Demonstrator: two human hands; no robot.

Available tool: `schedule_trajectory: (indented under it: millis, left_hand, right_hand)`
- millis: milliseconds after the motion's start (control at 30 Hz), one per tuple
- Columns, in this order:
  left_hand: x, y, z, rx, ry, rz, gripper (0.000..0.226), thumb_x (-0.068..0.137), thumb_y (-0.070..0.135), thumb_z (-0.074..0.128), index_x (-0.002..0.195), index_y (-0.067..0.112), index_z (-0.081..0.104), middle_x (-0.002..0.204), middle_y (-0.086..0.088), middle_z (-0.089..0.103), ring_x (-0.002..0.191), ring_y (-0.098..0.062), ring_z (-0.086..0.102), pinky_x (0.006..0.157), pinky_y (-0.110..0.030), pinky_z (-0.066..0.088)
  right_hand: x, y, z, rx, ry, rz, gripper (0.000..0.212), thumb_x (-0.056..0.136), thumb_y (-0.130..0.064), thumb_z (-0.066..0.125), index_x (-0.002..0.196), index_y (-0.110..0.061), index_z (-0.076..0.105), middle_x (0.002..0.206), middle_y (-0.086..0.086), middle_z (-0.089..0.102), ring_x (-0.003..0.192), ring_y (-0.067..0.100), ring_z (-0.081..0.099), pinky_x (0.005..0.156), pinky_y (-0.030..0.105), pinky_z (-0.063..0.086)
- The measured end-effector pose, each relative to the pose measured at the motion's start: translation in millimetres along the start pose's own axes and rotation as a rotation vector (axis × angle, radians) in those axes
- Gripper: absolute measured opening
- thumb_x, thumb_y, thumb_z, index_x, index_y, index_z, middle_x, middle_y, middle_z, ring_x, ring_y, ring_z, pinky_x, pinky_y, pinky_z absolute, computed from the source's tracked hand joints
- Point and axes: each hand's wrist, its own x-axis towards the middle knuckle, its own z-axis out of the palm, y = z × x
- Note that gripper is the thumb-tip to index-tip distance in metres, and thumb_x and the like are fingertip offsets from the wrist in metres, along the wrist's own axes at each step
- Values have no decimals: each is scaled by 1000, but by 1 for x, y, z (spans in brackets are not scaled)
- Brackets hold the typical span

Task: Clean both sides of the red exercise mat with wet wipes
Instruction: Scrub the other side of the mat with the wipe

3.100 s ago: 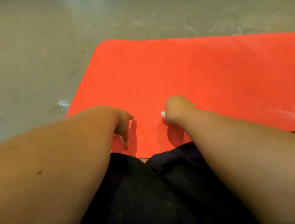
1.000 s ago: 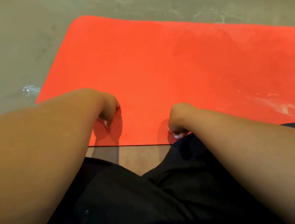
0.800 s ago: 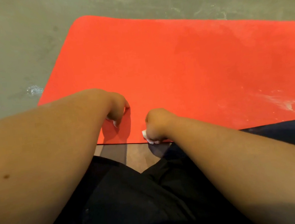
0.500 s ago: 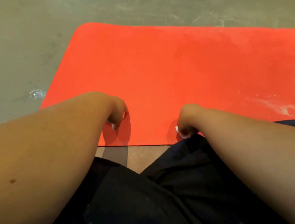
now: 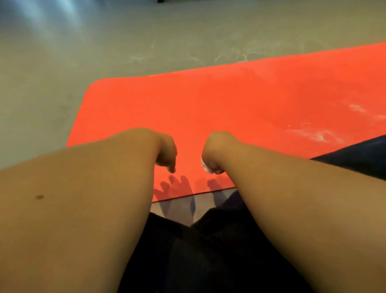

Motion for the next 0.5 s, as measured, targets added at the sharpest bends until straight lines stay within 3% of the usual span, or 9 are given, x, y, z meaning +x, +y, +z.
schedule_trajectory:
  millis: [33,100,167,233,300,333,400,500]
  left_hand:
    - [7,-1,2,-16,-20,25,50,93,28,60,139,12,48,139,-7,52,123,-24,52,66,-16,49]
    - [23,-4,15,-37,-10,45,55,93,28,61,142,12,44,141,-8,50,125,-25,50,85,-20,50]
    - [40,-6,32,-117,-3,59,68,91,23,63,150,14,30,144,-9,46,127,-27,48,101,-33,43]
    - [64,-6,53,-154,-8,76,82,89,26,64,154,17,14,153,-12,33,138,-29,36,109,-35,35]
    - [83,0,65,-137,-24,77,100,83,38,70,154,20,2,157,-20,18,146,-34,16,116,-43,22]
    - [90,2,66,-119,-27,69,107,80,44,72,154,22,-2,157,-24,10,146,-36,10,117,-48,17]
    - [97,3,67,-139,-76,29,116,75,47,76,153,26,-8,156,-29,-5,144,-42,15,116,-51,20]
    - [100,1,62,-186,-164,-12,121,74,46,79,152,29,-13,153,-30,-17,137,-44,31,110,-43,34]
  right_hand:
    - [3,3,1,7,37,-37,13,90,-12,54,84,-18,64,84,9,66,79,22,56,67,25,46]
    - [15,3,13,72,31,-38,7,91,-12,58,96,-12,62,103,15,62,98,23,59,87,29,51]
    - [26,0,30,56,-25,-56,11,89,-17,59,96,-12,65,86,10,59,92,25,58,76,27,50]
    - [48,-3,49,28,33,-69,15,87,-19,59,91,-11,70,85,10,61,85,26,59,61,28,46]
    - [62,-1,57,9,75,-66,18,85,-18,61,69,-11,62,83,10,65,80,27,61,59,28,43]
    - [66,5,55,-24,36,-37,24,83,-18,63,60,-13,55,69,7,63,70,24,58,56,24,41]
    - [73,25,49,-15,-111,69,29,82,-18,63,57,-15,49,43,3,55,58,20,49,51,21,39]
    - [66,69,27,-52,-126,159,29,89,-16,57,62,-15,44,64,10,51,72,24,49,60,24,40]
